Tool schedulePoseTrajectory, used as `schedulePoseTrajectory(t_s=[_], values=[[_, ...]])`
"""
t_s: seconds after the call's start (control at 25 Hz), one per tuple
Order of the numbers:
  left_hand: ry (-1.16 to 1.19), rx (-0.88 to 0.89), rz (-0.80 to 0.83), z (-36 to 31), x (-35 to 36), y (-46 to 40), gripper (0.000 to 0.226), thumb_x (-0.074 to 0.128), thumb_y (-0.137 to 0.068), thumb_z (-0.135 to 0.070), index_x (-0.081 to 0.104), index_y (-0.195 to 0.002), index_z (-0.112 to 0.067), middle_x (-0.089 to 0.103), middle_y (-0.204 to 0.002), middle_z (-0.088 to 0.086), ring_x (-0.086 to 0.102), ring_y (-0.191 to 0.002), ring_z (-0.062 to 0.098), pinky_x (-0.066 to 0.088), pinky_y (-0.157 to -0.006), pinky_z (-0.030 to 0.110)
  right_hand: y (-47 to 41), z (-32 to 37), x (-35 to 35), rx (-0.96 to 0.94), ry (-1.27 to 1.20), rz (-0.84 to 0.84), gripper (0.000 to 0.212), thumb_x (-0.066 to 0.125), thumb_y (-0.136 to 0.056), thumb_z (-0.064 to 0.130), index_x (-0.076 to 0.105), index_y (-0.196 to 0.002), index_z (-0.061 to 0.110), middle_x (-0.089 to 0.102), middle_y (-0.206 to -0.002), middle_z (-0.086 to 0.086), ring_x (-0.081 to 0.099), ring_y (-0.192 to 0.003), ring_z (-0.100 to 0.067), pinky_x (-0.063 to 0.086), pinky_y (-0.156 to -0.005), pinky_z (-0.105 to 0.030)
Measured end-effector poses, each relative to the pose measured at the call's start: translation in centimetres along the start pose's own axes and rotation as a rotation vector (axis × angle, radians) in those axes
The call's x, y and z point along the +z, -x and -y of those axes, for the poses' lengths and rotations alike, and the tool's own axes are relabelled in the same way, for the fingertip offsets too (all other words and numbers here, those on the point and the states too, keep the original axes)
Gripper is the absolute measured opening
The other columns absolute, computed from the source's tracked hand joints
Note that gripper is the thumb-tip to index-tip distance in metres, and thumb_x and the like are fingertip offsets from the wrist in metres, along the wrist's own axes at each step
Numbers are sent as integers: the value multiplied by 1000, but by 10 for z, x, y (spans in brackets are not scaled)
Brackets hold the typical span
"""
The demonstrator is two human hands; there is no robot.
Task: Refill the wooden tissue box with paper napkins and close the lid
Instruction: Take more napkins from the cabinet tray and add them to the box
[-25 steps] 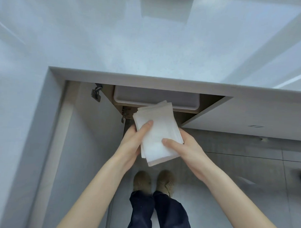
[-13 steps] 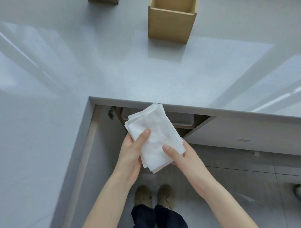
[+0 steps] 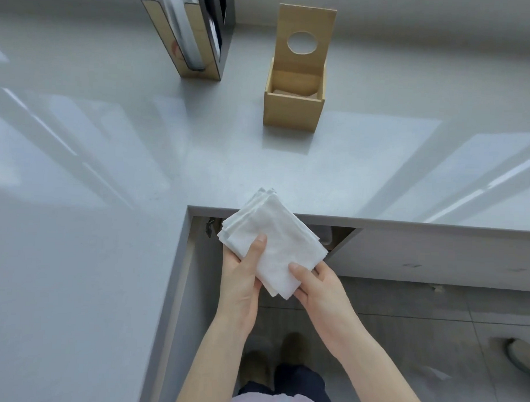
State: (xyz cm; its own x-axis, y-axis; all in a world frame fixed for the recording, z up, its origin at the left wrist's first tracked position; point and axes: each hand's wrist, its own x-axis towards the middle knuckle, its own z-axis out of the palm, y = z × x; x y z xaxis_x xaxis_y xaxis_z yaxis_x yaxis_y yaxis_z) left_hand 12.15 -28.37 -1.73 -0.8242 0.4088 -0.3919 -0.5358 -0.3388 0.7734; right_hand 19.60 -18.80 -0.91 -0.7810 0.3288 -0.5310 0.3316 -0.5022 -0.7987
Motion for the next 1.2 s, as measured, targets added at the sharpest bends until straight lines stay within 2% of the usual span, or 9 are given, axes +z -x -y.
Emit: schedulePoseTrajectory(t_s=[0.12, 0.24, 0.32, 0.44, 0.56, 0.72, 0.8, 1.0, 1.2], values=[[-105, 35, 63, -13, 8, -2, 55, 62, -78, -26, 47, -130, -16, 61, -127, 11, 61, -113, 24, 54, -89, 38, -1, 16, -3, -37, 8, -92, 34, 56, -89, 8, 54, -120, 19, 69, -114, 4, 65, -107, -15, 50, -98, -38], [-208, 10, 90, -24, 17, -10, 53, 61, -77, -32, 52, -127, -17, 65, -122, 6, 64, -110, 19, 57, -82, 30, -10, 33, -13, -36, 46, -117, 32, 56, -89, 13, 54, -120, 19, 68, -117, 2, 63, -110, -17, 45, -104, -43], [-228, -33, 81, -29, 22, -20, 52, 60, -79, -38, 53, -125, -14, 64, -123, 7, 62, -112, 20, 56, -84, 30, -21, 47, -23, -31, 89, -126, 32, 57, -88, 16, 55, -120, 19, 67, -117, 3, 63, -109, -17, 44, -105, -44], [-262, -93, 43, -36, 36, -45, 51, 56, -86, -40, 52, -124, -7, 61, -126, 12, 59, -116, 25, 53, -88, 35, -43, 74, -44, -14, 185, -125, 30, 56, -89, 18, 55, -118, 22, 66, -118, 4, 62, -109, -17, 44, -104, -43], [-379, -144, 48, -41, 63, -77, 58, 58, -80, -47, 51, -124, -10, 62, -123, 10, 61, -111, 24, 52, -83, 34, -70, 105, -60, -5, 256, -109, 27, 51, -91, 17, 53, -118, 22, 64, -118, 4, 61, -108, -17, 47, -99, -36], [-438, -167, 48, -44, 110, -120, 41, 52, -89, -41, 55, -121, -16, 67, -118, 5, 64, -107, 20, 51, -90, 34, -109, 145, -81, -14, 339, -109, 24, 47, -93, 18, 50, -116, 25, 62, -115, 5, 60, -105, -15, 47, -88, -28], [-467, -158, 58, -46, 128, -136, 39, 53, -88, -41, 55, -122, -21, 68, -118, 2, 64, -107, 18, 51, -94, 37, -124, 161, -89, -23, 359, -90, 22, 47, -93, 19, 49, -114, 27, 62, -114, 6, 60, -105, -14, 47, -88, -29], [-405, -160, 69, -50, 145, -158, 51, 57, -78, -48, 54, -124, -26, 68, -118, -1, 65, -107, 17, 54, -88, 36, -150, 191, -98, -17, 374, -4, 27, 50, -93, 25, 50, -120, 24, 62, -117, 7, 60, -108, -14, 47, -92, -31], [-437, -135, 23, -57, 153, -168, 36, 57, -88, -36, 55, -122, -27, 69, -115, -3, 66, -104, 14, 54, -81, 28, -163, 204, -95, -10, 403, 15, 31, 47, -93, 18, 49, -123, 23, 61, -118, 5, 57, -109, -14, 46, -83, -26]])
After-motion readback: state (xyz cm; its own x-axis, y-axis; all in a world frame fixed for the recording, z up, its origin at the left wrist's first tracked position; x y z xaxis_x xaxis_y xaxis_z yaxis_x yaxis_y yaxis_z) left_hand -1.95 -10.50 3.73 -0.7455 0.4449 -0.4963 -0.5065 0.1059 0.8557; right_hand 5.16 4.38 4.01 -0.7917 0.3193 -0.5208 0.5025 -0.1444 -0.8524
